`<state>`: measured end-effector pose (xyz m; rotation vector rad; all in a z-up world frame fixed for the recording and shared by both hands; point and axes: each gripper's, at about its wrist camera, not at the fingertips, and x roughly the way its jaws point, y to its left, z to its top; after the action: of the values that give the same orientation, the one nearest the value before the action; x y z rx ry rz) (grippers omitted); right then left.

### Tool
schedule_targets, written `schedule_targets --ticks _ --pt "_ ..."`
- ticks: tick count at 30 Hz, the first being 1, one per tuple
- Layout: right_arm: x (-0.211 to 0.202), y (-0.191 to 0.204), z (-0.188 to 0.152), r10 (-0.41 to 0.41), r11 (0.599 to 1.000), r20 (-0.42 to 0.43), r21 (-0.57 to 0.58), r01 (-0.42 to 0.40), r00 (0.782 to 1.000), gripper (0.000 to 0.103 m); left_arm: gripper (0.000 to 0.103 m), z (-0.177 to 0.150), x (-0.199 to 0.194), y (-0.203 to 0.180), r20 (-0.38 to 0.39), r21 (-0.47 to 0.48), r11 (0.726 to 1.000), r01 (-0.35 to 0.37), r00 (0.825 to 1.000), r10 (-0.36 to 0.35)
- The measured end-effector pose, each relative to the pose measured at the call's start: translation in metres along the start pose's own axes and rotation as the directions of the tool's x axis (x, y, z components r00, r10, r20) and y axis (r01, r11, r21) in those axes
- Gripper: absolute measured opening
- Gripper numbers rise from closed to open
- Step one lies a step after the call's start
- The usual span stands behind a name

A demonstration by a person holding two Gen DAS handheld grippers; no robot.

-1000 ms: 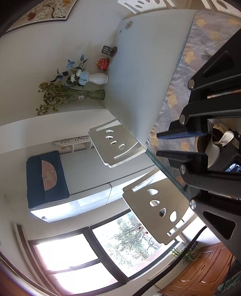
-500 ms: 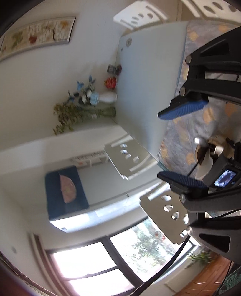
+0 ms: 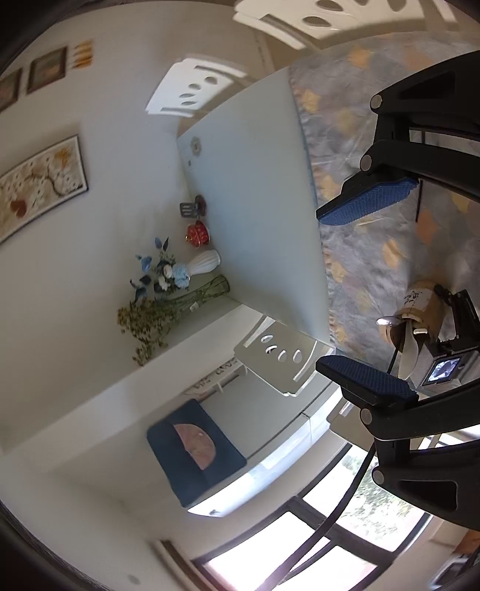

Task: Organize utensils
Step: 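Move the right tool back over the remaining utensils on the cloth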

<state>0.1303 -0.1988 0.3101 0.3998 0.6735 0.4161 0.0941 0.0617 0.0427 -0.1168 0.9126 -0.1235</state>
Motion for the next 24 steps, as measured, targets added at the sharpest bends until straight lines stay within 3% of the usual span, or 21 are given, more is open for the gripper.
schedule_targets --ticks 7,13,24 --pt "-0.002 -0.009 0.000 -0.027 0.999 0.001 0.019 0.027 1.000 0.071 0.097 -0.002 -0.001 0.005 -0.008 -0.019 0.999 0.029 1.000 -0.029" --pt "0.002 -0.008 0.002 -0.022 1.000 -0.004 0.016 0.022 1.000 0.071 0.098 -0.006 -0.002 -0.002 -0.032 0.002 1.000 -0.029 0.999 0.029" --pt "-0.008 -0.012 0.004 -0.010 1.000 0.023 0.022 0.009 1.000 0.071 0.098 -0.012 -0.021 -0.010 -0.068 -0.012 0.999 -0.029 0.997 0.028"
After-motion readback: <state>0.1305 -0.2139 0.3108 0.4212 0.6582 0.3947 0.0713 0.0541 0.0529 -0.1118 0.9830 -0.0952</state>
